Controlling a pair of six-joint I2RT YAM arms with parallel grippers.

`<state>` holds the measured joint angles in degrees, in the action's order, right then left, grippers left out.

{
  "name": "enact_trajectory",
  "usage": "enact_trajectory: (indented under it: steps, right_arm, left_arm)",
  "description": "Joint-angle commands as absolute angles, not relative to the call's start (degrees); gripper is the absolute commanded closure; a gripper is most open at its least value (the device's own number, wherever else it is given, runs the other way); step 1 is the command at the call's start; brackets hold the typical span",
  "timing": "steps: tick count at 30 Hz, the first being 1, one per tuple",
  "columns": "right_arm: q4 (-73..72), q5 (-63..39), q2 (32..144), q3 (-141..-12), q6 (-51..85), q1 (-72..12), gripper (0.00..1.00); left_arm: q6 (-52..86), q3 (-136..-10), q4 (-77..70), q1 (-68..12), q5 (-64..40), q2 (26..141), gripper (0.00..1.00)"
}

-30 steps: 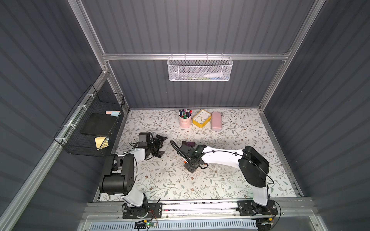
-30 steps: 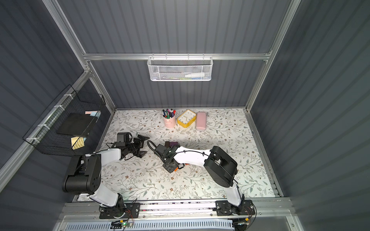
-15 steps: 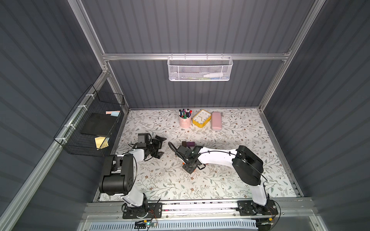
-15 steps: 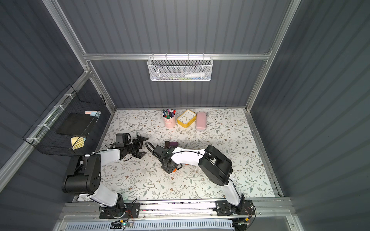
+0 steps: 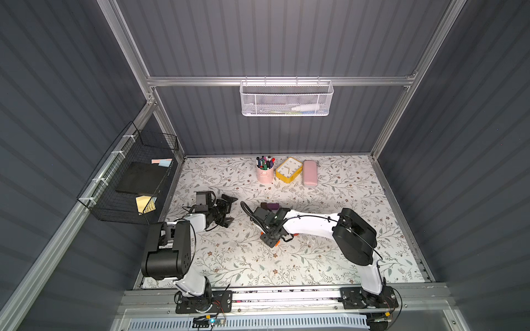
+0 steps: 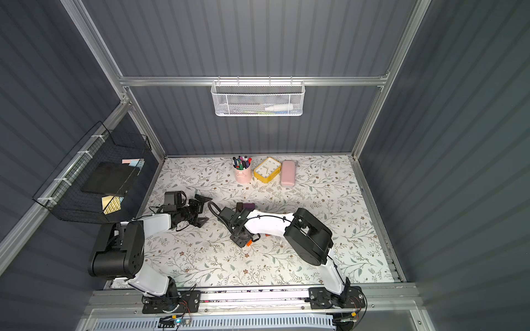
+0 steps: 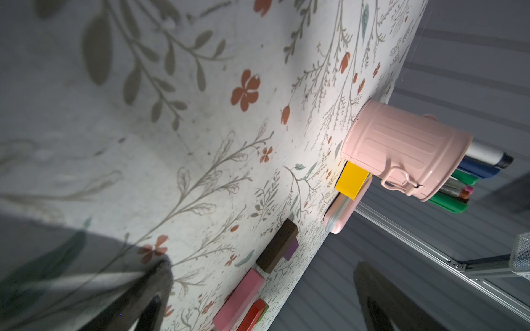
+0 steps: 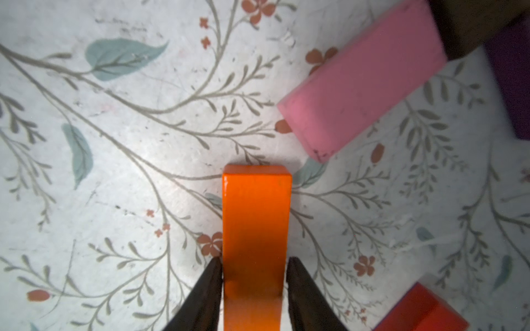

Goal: Assemble the number 6 with building blocks
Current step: Place the building block at the center of the board, then assemble the building block at the center of the board.

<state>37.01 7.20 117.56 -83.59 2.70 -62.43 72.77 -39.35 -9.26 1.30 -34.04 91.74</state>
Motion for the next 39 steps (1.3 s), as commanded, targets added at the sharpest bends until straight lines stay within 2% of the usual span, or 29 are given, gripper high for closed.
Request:
enact_trajectory:
  steps: [1, 10, 21, 30, 39]
  right_arm:
    - [37.2, 7.9, 118.7, -84.9, 1.5, -62.0, 0.56]
    - [36.7, 8.9, 115.2, -83.2, 2.7, -61.8, 0.46]
    - [38.6, 6.9, 108.3, -79.1, 8.3, -61.9, 0.45]
    - [39.8, 6.9, 110.3, -77.8, 9.4, -62.0, 0.39]
    - [39.9, 5.2, 113.4, -77.8, 9.3, -61.9, 0.38]
  left_arm:
    - [71.2, -38.3, -7.7, 1.8, -34.2, 90.3, 0.01]
    - [70.8, -38.2, -7.1, 1.8, -34.1, 89.9, 0.01]
    - [70.1, -38.0, -6.1, 1.8, -33.7, 89.1, 0.00]
    - [70.0, -38.1, -5.5, 1.8, -33.4, 88.6, 0.01]
    - [69.6, -38.5, -5.3, 1.8, -33.5, 89.0, 0.01]
